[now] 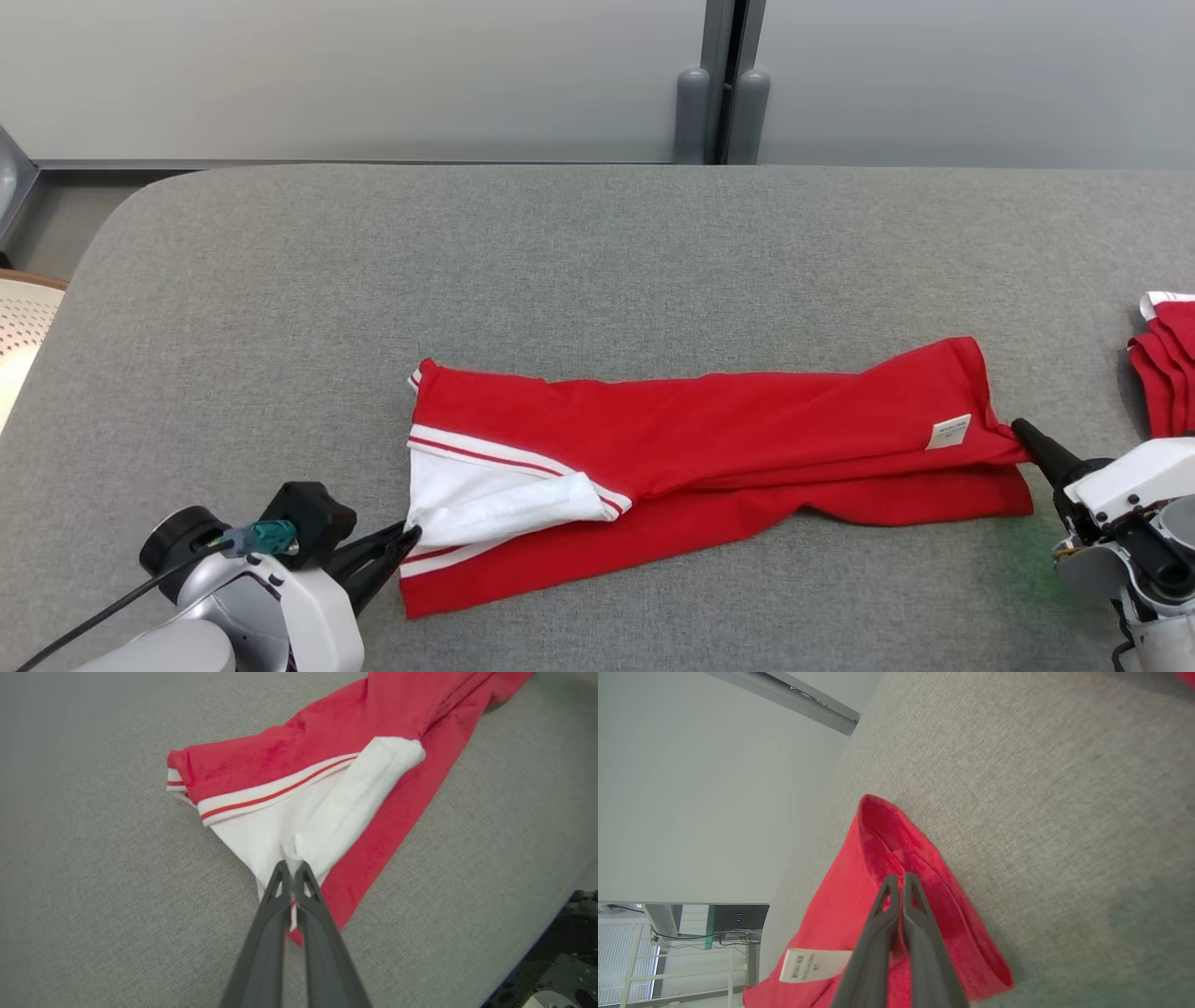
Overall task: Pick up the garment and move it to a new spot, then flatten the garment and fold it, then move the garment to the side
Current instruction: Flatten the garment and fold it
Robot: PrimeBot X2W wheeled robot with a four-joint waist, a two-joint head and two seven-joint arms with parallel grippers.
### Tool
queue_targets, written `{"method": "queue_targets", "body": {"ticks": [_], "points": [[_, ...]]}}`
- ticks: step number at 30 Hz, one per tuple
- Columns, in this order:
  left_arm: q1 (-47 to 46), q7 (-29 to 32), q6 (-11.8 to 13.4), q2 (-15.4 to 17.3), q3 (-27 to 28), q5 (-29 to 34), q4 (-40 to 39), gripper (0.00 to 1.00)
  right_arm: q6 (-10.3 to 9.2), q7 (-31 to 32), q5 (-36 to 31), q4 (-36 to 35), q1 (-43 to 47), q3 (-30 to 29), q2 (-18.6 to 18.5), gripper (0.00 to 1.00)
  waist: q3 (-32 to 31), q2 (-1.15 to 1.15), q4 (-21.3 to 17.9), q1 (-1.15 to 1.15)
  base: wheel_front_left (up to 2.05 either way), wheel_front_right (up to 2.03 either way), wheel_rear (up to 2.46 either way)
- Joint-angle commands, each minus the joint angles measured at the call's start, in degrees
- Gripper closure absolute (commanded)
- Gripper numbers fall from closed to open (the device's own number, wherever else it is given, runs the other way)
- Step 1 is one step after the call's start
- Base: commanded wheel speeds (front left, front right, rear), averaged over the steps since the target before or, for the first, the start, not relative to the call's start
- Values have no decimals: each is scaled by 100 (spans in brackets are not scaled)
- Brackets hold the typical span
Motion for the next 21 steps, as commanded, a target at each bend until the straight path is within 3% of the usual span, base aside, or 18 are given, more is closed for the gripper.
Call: {"method": "queue_targets", "body": {"ticks": [1,9,10,11,13,17,21], "points": [[72,33,-1,-8,-1,39,-3,100,2,52,-95,-3,62,-26,-46,100,-2,0,-20,0,0,0,0],[283,128,-122,-158,-86,117,272,100,2,223,-514,-11,157,-133,35,100,-5,0,-98,0,0,0,0],[305,122,-114,-182,-90,151,336,100,2,237,-598,-13,175,-134,32,60,-10,0,-104,0,0,0,0],[327,81,-45,-214,-93,187,406,70,2,202,-678,-25,192,-159,22,0,-14,0,-111,0,0,0,0],[371,7,7,-277,-105,262,514,0,2,108,-817,14,192,-260,23,0,-25,0,-126,0,0,0,0],[434,-55,14,-378,-82,159,645,0,3,-163,-1087,-81,55,-442,32,0,-64,0,-136,0,0,0,0],[379,-288,186,-417,157,38,738,0,3,-573,-1227,-485,-34,-516,99,0,-122,0,-137,0,0,0,0]]}}
